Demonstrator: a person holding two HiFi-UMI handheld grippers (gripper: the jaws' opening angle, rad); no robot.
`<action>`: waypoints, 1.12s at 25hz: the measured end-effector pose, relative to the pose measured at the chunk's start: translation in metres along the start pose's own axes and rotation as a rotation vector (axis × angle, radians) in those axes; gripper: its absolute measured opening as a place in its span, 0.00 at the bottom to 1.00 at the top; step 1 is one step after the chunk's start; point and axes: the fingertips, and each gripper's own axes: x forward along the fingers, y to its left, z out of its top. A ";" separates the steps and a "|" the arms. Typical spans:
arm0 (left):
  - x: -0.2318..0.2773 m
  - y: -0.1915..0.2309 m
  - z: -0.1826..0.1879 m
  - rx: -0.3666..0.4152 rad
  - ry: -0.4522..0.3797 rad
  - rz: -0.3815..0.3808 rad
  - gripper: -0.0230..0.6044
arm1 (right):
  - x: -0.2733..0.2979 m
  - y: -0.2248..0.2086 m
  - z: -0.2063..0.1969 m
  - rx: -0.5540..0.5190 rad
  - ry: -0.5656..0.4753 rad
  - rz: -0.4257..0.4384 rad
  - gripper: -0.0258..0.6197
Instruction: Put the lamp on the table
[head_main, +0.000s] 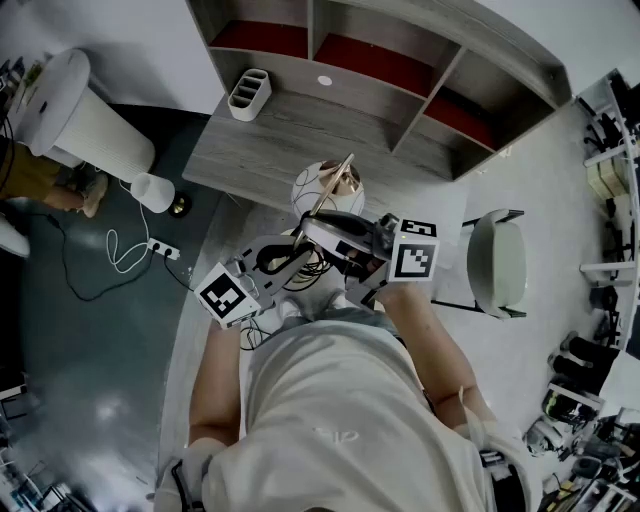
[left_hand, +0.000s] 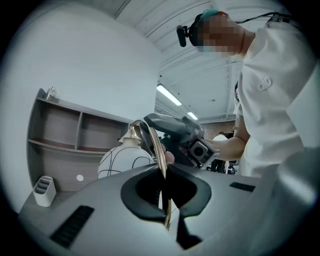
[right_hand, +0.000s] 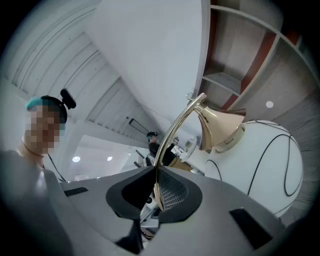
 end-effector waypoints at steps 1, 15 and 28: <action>0.000 0.000 -0.001 0.002 -0.001 0.001 0.06 | 0.000 0.000 -0.001 0.000 0.001 0.003 0.12; 0.010 0.002 -0.008 -0.004 -0.023 0.035 0.06 | -0.006 -0.009 0.000 -0.009 0.012 0.041 0.12; 0.064 0.107 -0.012 -0.067 -0.022 -0.111 0.06 | 0.009 -0.097 0.083 -0.005 -0.057 -0.055 0.12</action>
